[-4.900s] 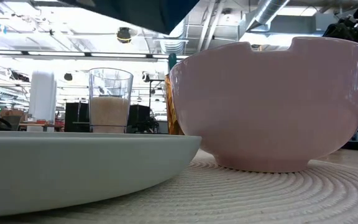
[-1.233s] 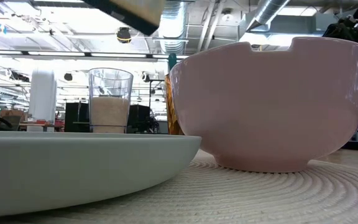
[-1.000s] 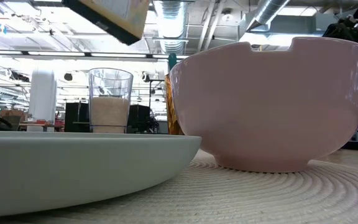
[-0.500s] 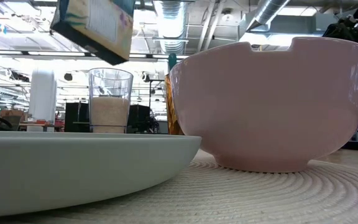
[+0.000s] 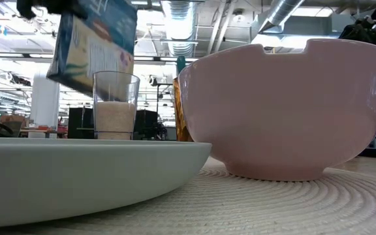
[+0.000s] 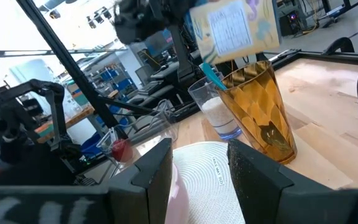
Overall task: Arrange a breakfast setting
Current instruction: Pour the cereal into the white bowl
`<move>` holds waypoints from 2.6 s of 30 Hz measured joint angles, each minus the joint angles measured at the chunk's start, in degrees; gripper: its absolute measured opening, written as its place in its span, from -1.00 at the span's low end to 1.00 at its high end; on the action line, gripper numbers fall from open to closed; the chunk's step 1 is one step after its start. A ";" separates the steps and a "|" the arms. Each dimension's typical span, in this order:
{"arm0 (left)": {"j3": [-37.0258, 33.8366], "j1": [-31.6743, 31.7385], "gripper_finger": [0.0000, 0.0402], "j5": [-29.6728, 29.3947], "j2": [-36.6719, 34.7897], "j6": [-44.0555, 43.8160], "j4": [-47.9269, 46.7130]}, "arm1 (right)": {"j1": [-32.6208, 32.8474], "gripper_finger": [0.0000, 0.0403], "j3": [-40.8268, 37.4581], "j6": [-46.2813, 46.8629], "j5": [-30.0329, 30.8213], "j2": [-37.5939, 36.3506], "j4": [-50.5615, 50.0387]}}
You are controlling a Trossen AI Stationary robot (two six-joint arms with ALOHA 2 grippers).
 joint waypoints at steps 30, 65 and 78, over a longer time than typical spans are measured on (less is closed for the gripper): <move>-24.98 1.68 -1.00 -1.90 0.04 -5.97 13.14 | 0.01 -0.12 0.00 0.00 -0.02 0.00 0.00; -31.73 1.68 -0.48 -1.70 0.04 -13.90 22.26 | 0.01 -0.12 0.01 0.00 0.00 0.00 0.00; -28.63 1.61 0.43 2.35 -0.10 -7.12 21.12 | 0.00 -0.12 0.02 0.00 0.00 0.00 0.00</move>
